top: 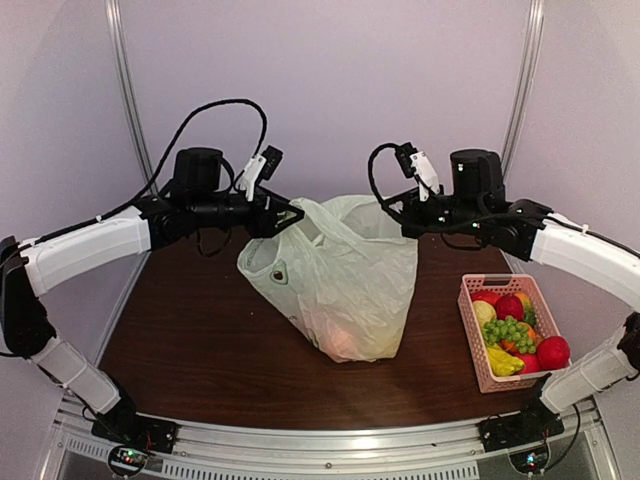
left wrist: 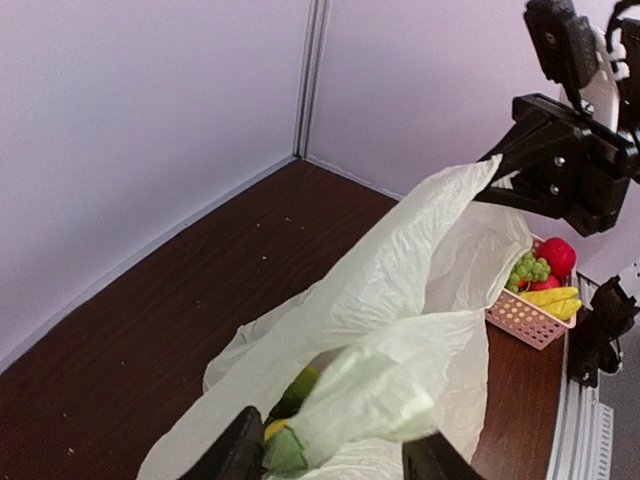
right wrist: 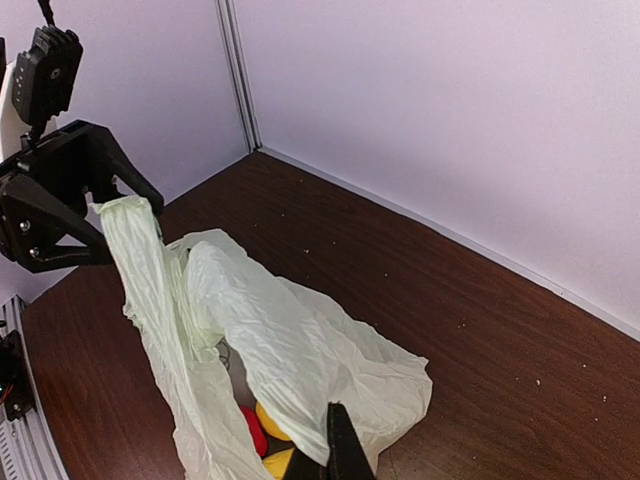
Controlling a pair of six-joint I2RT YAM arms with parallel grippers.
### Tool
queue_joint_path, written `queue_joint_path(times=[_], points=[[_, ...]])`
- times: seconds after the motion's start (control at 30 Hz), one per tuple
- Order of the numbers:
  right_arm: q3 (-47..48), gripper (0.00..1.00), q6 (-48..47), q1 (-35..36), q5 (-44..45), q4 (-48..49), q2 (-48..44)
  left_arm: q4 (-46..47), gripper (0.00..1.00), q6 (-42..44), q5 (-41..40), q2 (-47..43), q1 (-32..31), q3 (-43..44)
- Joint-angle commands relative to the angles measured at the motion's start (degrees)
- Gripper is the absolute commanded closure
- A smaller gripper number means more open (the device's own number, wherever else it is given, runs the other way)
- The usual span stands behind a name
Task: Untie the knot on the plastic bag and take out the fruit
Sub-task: Adjust the bag opening for the takeout bag.
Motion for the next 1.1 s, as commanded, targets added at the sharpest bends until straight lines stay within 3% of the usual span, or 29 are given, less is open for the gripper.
queue_joint_path(times=[0.0,0.1,0.2,0.5,0.63,0.73,0.87,1.0,1.07], points=[[-0.72,1.00,1.63,0.36,3.04,0.56,0.52,5.52,0.63,2.49,9.55,-0.85,0.03,-0.98],[-0.67,1.00,2.38,0.32,4.69,0.17,0.81,5.30,0.85,3.70,12.82,-1.72,-0.10,-2.45],[-0.76,1.00,3.04,0.31,5.77,0.15,1.12,4.10,1.00,5.03,13.36,-3.04,-0.73,-4.10],[-1.16,0.99,5.15,0.08,8.74,-0.06,1.66,2.67,1.00,5.07,11.36,-11.11,-9.35,-13.20],[-1.24,0.85,6.52,-0.65,10.02,-0.24,1.59,1.12,1.00,3.13,10.43,-13.05,-15.70,-17.76],[-1.01,0.59,7.11,-0.75,10.02,-0.87,1.05,0.10,1.00,1.87,10.41,-12.80,-21.58,-20.36],[-1.26,0.34,7.15,-0.46,8.68,-2.55,-2.06,-1.73,1.00,1.14,8.72,-11.92,-26.50,-21.68],[-2.63,0.19,6.08,1.66,8.85,-3.26,-7.42,-1.44,1.00,0.33,8.11,-11.64,-27.85,-22.42],[-2.67,0.17,5.55,3.40,8.62,-4.18,-9.57,-0.67,1.00,0.03,8.37,-11.22,-28.36,-22.71]])
